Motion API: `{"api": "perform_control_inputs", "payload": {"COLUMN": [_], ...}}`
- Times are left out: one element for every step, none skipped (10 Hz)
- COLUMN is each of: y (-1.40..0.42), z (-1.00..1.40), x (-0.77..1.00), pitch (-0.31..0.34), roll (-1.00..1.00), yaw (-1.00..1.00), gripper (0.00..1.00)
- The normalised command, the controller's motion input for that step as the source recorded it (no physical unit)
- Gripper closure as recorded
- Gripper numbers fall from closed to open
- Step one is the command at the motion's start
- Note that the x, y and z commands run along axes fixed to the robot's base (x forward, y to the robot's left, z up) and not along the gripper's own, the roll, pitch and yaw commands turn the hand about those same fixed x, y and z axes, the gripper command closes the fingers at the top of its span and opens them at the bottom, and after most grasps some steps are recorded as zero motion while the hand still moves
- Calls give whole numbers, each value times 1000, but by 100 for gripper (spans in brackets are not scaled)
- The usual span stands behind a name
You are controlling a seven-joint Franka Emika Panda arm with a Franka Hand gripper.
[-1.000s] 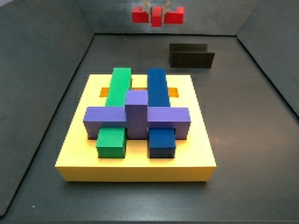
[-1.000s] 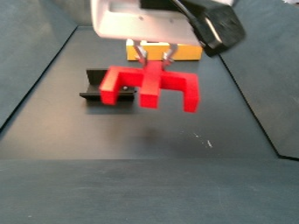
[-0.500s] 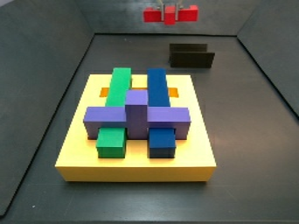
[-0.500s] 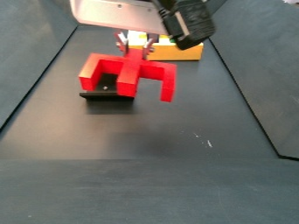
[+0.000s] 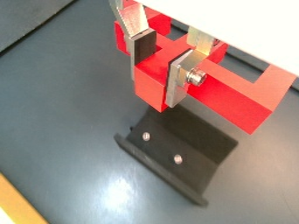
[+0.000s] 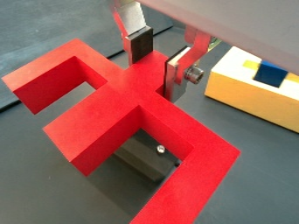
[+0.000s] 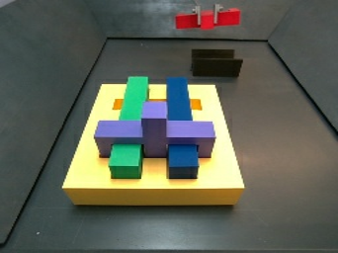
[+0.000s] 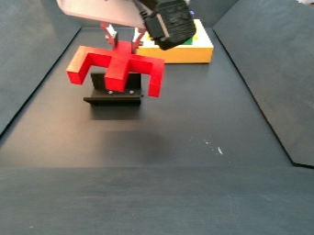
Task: Pick up the red object. Move up. Place the red object on the fixture. Regrasp the red object. Move to above the board. Insert the red object.
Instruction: Place the red object on the fixture.
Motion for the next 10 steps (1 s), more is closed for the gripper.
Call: {"api": "perform_control_inputs", "payload": {"y": [-106,-146,-166,-217,-209,-200,-183,-129,-163,-163], "z": [-3,-11,0,97,97,31,0,-3,-66,-89], "x": [754,831,829,626,671,617,406,477,409,197], "pitch": [-69,46,363,420,500,466,234,257,286,137], "roll": [-386,-377,-417,-354,-357,-391,-466,-554,-523,-540], "yaw": [-317,-269,-106,0,106,211,260,346,363,366], "gripper": [100,100,100,100,100,100,100,100,100,100]}}
